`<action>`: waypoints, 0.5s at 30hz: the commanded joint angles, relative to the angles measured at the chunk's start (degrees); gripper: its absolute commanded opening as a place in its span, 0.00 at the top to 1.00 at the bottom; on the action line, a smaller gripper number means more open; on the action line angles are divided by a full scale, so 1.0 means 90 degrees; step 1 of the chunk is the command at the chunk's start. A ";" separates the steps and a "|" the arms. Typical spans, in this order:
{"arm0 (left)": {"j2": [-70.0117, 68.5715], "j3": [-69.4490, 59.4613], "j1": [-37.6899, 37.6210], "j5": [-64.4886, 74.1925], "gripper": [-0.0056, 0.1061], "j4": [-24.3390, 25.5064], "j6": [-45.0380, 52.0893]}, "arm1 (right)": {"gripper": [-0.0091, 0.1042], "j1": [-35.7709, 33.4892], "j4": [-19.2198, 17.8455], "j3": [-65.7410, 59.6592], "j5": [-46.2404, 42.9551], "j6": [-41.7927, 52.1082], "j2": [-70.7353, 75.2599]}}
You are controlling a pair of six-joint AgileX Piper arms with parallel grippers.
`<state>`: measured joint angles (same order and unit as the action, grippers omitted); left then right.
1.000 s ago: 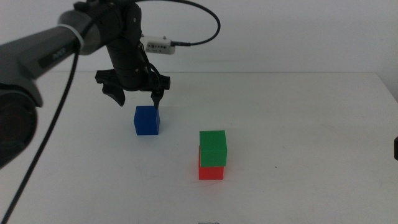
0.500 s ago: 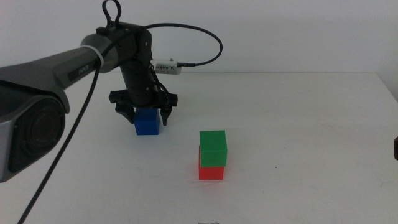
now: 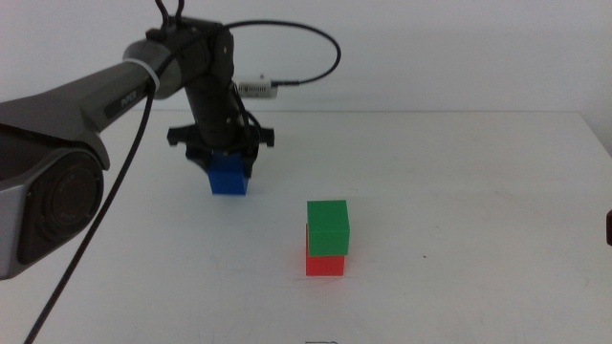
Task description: Stack red cubes first, then green, then blue cubes in a specific spot.
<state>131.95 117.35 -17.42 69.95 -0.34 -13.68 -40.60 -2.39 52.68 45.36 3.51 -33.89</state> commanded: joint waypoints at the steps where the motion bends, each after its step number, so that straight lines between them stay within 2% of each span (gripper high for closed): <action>1: -0.0458 0.0501 -0.0016 0.0657 0.92 -0.0031 0.0199 | 0.09 0.0044 -0.0101 0.0129 -0.0444 0.0078 -0.0025; 2: -0.0515 0.0558 -0.0016 0.0639 0.96 -0.0040 0.0349 | 0.09 0.0044 -0.0101 0.0129 -0.0444 0.0078 -0.0025; 6: -0.1008 0.0383 -0.0020 0.0639 0.96 -0.0230 0.0342 | 0.09 0.0044 -0.0101 0.0129 -0.0444 0.0078 -0.0025; 11: -0.2232 -0.0819 -0.0042 0.0632 0.96 -0.0445 -0.0529 | 0.09 0.0044 -0.0101 0.0129 -0.0444 0.0078 -0.0025; 13: -0.2815 -0.1364 -0.0162 0.0627 0.96 -0.0337 -0.1050 | 0.09 0.0044 -0.0101 0.0129 -0.0444 0.0078 -0.0025; 15: -0.3345 -0.1837 -0.0525 0.0600 0.96 0.0038 -0.1535 | 0.09 0.0044 -0.0101 0.0129 -0.0444 0.0078 -0.0025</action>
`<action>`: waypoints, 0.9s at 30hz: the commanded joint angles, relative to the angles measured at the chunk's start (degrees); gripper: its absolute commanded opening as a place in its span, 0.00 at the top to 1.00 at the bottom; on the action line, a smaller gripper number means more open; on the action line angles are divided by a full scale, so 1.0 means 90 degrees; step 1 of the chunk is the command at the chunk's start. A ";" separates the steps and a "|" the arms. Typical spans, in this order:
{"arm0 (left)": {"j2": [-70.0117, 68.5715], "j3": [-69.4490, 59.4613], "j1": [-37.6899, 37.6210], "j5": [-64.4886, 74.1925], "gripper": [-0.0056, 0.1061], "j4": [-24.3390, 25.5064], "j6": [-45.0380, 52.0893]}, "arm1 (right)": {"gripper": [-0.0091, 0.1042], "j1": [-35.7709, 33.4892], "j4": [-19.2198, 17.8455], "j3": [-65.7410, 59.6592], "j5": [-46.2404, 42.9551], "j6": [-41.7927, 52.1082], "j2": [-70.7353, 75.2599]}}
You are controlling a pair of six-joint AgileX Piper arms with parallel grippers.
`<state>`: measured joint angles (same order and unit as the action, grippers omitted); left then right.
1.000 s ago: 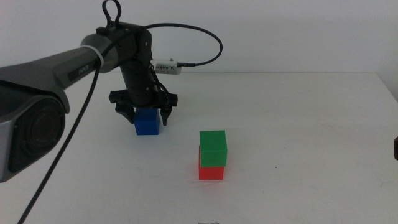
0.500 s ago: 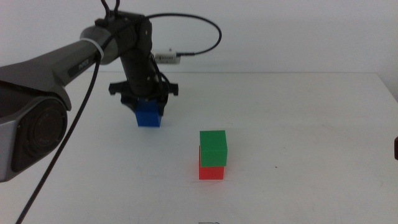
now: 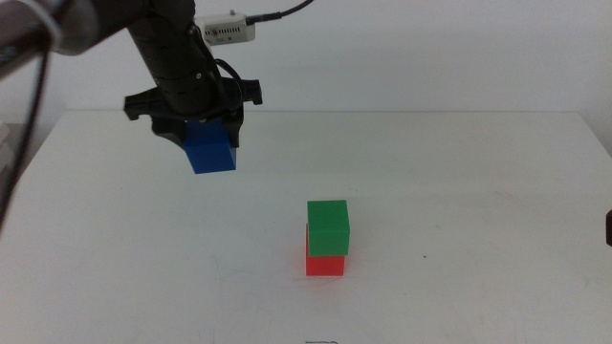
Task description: Stack red cubes first, then green, then blue cubes in a specific spot.
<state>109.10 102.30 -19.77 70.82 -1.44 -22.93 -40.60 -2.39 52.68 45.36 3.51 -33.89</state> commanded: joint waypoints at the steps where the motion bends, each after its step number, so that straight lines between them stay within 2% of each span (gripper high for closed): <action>1: -0.0971 -0.0314 -0.0449 0.0503 0.96 0.0395 -0.0693 | 0.09 0.0044 -0.0101 0.0129 -0.0444 0.0078 -0.0025; 3: -0.1239 -0.0430 -0.0938 0.0528 0.96 0.1034 -0.1207 | 0.09 0.0044 -0.0101 0.0129 -0.0444 0.0078 -0.0025; 6: -0.1313 -0.0348 -0.1557 0.0528 0.96 0.1369 -0.1779 | 0.09 0.0044 -0.0101 0.0129 -0.0444 0.0078 -0.0025; 15: -0.0474 0.0469 -0.2582 0.0527 0.96 0.1291 -0.2275 | 0.09 0.0044 -0.0101 0.0129 -0.0444 0.0078 -0.0025; 21: -0.0032 0.0690 -0.2687 0.0381 0.96 0.0952 -0.2302 | 0.09 0.0044 -0.0101 0.0129 -0.0444 0.0078 -0.0025; 27: 0.0020 0.0690 -0.2681 0.0420 0.96 0.1135 -0.2467 | 0.09 0.0044 -0.0101 0.0129 -0.0444 0.0078 -0.0025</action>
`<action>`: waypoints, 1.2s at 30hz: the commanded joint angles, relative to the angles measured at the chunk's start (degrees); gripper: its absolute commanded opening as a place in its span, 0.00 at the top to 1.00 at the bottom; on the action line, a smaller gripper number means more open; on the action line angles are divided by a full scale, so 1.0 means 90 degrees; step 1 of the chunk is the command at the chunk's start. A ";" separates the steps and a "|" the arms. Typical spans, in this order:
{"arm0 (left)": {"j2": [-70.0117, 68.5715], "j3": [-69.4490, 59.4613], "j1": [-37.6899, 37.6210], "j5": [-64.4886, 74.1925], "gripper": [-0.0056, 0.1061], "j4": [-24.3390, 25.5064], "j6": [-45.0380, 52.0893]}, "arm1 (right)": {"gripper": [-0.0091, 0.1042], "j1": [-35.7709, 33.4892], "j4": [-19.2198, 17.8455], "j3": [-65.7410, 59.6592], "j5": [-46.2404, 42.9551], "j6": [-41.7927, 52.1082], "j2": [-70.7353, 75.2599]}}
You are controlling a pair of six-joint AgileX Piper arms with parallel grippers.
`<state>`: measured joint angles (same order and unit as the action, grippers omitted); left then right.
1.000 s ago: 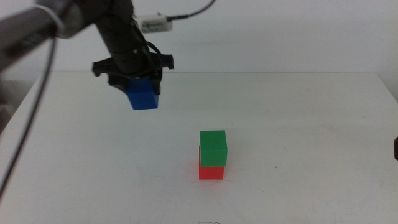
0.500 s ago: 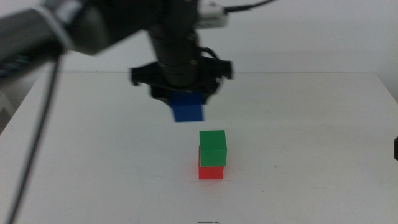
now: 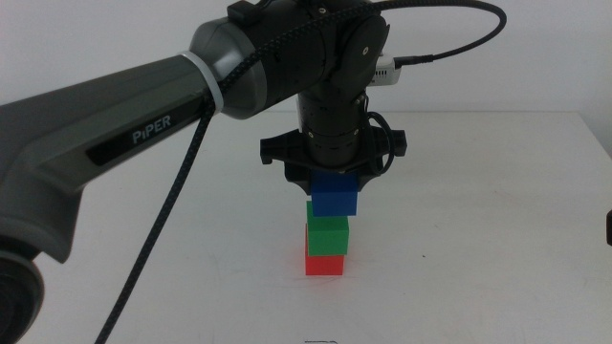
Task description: Stack red cubes first, then green, then blue cubes in a specific spot.
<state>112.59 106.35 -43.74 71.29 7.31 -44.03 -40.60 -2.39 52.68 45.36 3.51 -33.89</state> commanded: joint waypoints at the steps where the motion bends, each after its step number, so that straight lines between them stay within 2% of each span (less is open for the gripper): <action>1: -0.0368 0.0241 -0.0018 0.0390 0.96 0.0193 -0.0123 | 0.09 0.0044 -0.0101 0.0129 -0.0444 0.0078 -0.0025; 15: -0.0113 0.0227 -0.0018 0.0474 0.96 0.0056 -0.0093 | 0.09 0.0044 -0.0101 0.0129 -0.0444 0.0078 -0.0025; 36: -0.0042 0.0225 -0.0018 0.0474 0.96 0.0350 -0.0237 | 0.09 0.0044 -0.0101 0.0129 -0.0444 0.0078 -0.0025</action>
<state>115.66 106.58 -43.74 71.01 9.13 -45.32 -40.60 -2.39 52.68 45.36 3.51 -33.89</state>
